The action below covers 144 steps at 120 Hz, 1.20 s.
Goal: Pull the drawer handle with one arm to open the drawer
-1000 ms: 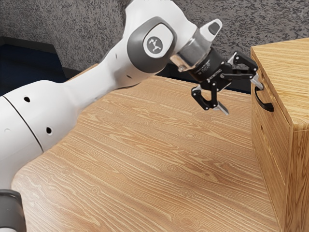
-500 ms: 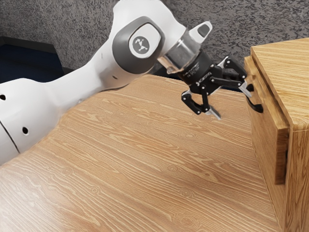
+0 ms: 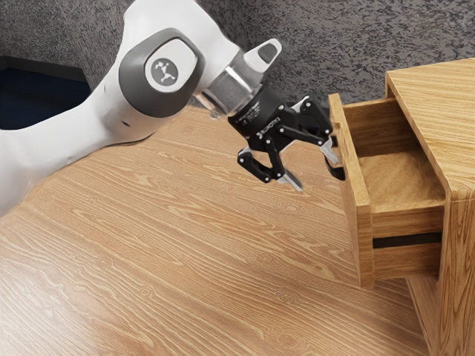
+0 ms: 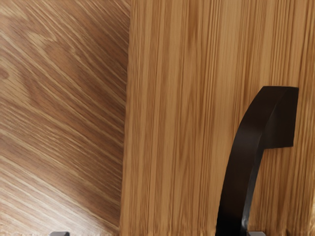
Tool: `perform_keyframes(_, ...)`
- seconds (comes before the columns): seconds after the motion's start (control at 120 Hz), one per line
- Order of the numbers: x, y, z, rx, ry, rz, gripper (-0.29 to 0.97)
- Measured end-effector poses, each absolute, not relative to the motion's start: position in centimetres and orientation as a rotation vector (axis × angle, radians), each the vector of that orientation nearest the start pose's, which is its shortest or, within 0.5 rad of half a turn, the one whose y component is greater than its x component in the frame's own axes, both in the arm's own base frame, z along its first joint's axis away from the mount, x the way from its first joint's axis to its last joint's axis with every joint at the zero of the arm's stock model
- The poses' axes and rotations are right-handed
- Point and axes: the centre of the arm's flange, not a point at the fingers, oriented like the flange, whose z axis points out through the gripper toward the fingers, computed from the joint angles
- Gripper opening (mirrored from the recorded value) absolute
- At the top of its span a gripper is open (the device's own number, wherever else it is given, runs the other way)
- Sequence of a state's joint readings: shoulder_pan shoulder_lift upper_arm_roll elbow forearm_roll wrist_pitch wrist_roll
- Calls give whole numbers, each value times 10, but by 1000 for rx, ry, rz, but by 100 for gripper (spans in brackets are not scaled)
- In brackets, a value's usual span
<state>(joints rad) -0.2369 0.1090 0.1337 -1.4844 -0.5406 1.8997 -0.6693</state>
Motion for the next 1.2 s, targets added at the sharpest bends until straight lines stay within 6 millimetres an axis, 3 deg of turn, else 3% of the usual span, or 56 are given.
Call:
perform_keyframes(0.308,581,-78,652,2406,860,115,40)
perform_keyframes(0.758,519,-24,658,2389,937,152,37)
perform_keyframes(0.867,504,-35,659,2406,901,150,36)
perform_keyframes(1.058,494,-33,660,2409,897,157,36)
perform_keyframes(1.108,485,-31,666,2411,889,173,36)
perform_keyframes(1.142,469,-31,677,2418,867,203,40)
perform_keyframes(1.2,428,-36,716,2481,761,333,46)
